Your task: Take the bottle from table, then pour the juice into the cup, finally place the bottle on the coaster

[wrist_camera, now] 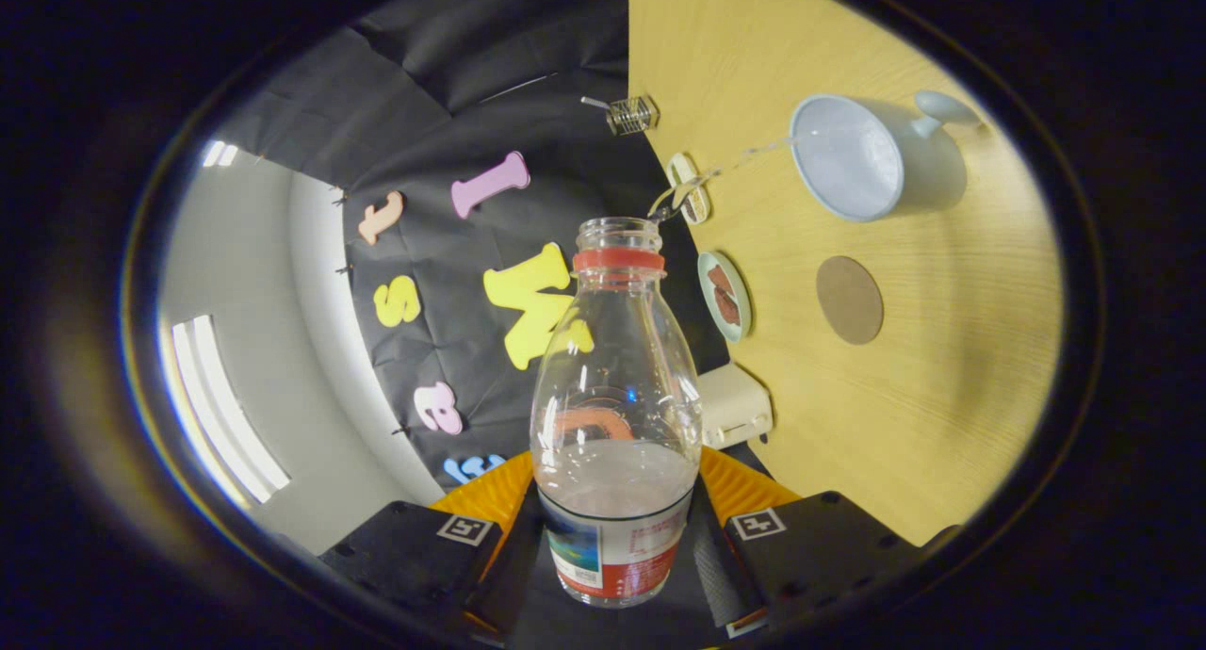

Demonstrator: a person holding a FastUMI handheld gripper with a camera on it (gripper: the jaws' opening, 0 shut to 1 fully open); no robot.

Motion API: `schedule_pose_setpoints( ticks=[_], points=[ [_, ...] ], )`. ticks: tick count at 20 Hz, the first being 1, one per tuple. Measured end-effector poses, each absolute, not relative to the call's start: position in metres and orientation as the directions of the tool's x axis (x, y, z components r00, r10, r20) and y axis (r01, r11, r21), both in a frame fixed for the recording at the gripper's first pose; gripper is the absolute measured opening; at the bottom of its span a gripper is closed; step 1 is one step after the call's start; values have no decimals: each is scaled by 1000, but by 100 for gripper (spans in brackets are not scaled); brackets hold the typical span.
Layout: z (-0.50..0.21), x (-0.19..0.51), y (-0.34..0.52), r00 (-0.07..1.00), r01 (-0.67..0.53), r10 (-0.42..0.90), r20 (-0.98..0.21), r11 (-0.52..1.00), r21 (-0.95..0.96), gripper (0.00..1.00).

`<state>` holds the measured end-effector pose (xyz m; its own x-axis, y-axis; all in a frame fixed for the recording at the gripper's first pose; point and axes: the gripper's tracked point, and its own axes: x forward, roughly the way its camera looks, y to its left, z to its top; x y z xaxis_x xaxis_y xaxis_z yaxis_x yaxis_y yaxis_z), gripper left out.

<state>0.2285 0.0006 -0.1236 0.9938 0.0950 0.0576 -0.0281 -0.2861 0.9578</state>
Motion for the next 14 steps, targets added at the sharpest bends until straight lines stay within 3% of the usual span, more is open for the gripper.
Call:
schedule_pose_setpoints(
  ticks=[14],
  points=[
    [-111, 230, -1, 991, -41, 105, 85, -361, 932, 77]
  ],
)
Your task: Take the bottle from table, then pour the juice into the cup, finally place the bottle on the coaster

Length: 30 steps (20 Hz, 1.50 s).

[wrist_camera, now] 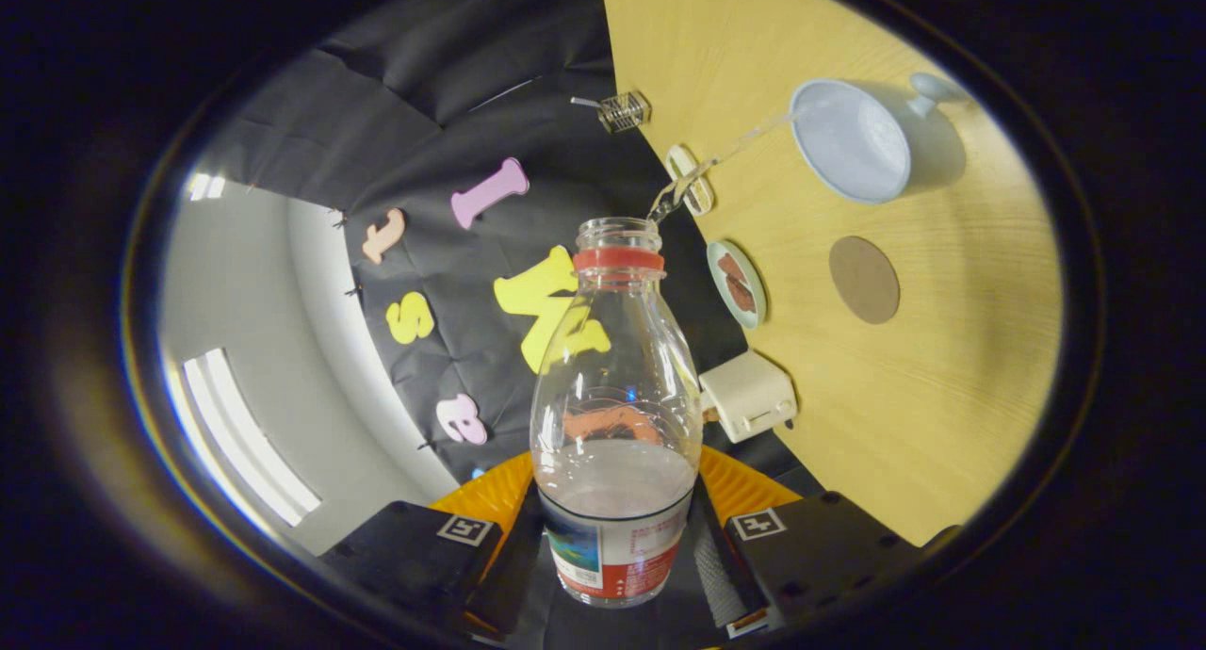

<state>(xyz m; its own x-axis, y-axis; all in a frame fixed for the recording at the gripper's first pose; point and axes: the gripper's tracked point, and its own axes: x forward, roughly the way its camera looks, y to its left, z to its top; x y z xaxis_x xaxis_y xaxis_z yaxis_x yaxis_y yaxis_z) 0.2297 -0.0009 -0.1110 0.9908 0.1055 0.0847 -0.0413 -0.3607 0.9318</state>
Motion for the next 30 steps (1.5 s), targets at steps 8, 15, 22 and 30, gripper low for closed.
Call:
schedule_pose_setpoints(
  ticks=[8, 15, 22, 30],
  points=[
    [-105, 227, 4, 989, -32, 117, 87, -414, 910, 77],
    [-96, 223, 4, 986, -46, 119, 113, -459, 887, 77],
    [-79, 215, -19, 980, -125, 55, 190, -573, 810, 77],
    [-77, 213, -21, 981, -116, 60, 184, -573, 811, 77]
  ],
)
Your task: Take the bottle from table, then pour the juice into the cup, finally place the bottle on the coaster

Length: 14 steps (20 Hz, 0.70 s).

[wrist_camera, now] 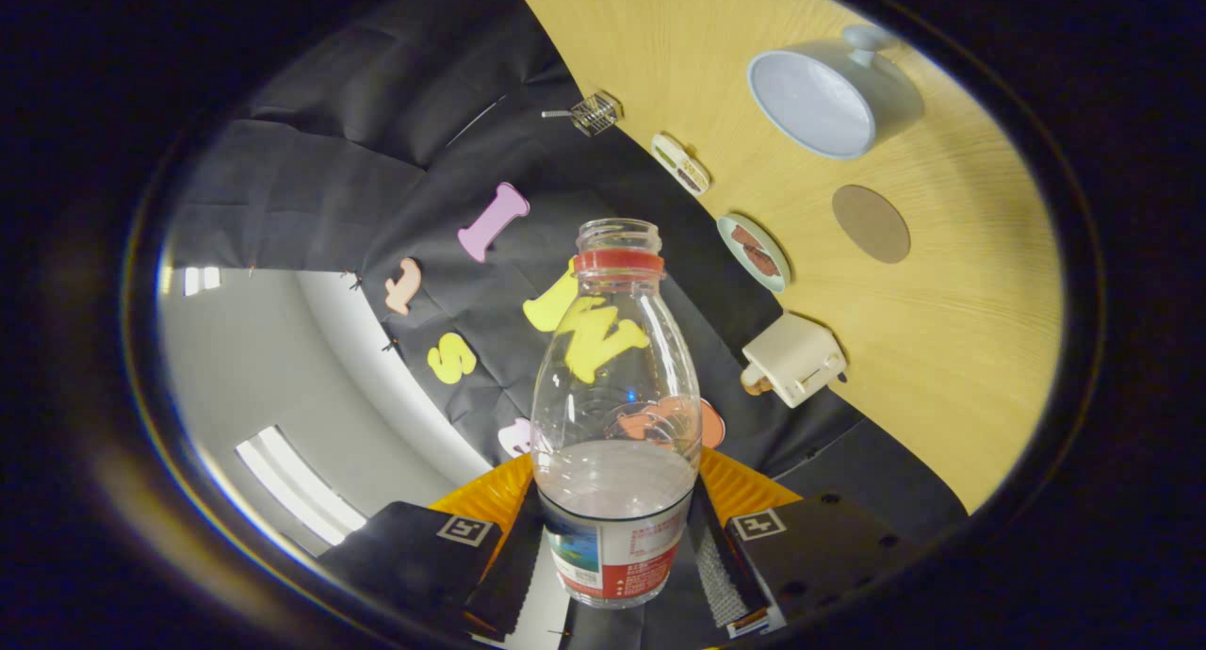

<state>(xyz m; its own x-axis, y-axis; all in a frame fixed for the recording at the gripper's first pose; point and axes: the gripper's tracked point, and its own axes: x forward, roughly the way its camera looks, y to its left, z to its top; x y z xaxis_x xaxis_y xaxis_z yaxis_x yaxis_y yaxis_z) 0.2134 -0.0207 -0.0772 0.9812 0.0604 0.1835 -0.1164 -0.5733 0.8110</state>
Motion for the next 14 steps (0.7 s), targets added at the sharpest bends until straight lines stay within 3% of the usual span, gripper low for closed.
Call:
schedule_pose_setpoints(
  ticks=[8, 14],
  points=[
    [-91, 213, -16, 985, -77, 101, 143, -487, 870, 77],
    [-95, 214, -13, 984, -37, 174, 40, -19, 999, 77]
  ],
)
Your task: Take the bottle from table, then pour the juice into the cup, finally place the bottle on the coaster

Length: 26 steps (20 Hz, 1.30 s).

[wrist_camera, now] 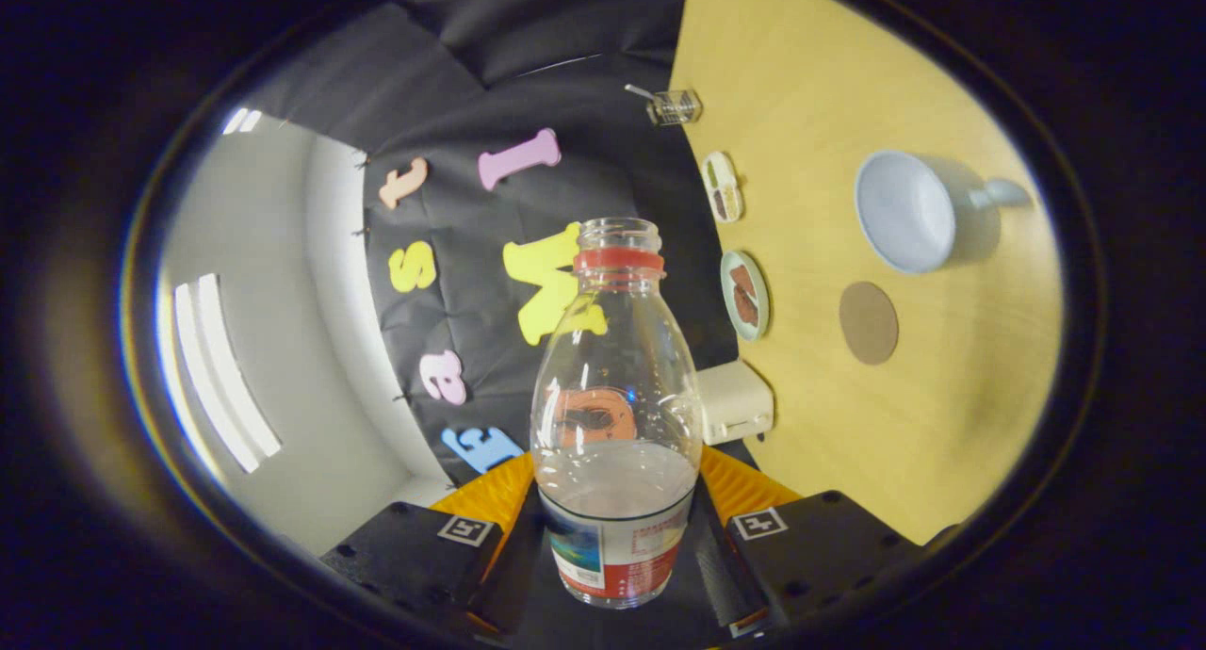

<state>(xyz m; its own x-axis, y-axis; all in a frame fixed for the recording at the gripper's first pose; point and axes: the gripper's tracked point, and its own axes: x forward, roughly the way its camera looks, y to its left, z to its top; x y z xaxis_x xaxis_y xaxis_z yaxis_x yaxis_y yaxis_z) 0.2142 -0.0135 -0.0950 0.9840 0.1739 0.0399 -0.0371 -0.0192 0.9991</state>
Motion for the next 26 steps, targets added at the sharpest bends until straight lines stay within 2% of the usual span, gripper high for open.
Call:
schedule_pose_setpoints(
  ticks=[4, 11, 17, 20, 26],
  points=[
    [-66, 209, -25, 987, -106, 141, 75, 231, 967, 77],
    [-16, 198, -34, 964, -266, 140, 228, 426, 864, 77],
    [14, 194, -25, 952, -302, 147, 270, 610, 733, 77],
    [22, 193, -24, 951, -289, 150, 271, 740, 607, 77],
    [30, 197, -10, 945, -276, 178, 274, 884, 378, 77]
  ],
)
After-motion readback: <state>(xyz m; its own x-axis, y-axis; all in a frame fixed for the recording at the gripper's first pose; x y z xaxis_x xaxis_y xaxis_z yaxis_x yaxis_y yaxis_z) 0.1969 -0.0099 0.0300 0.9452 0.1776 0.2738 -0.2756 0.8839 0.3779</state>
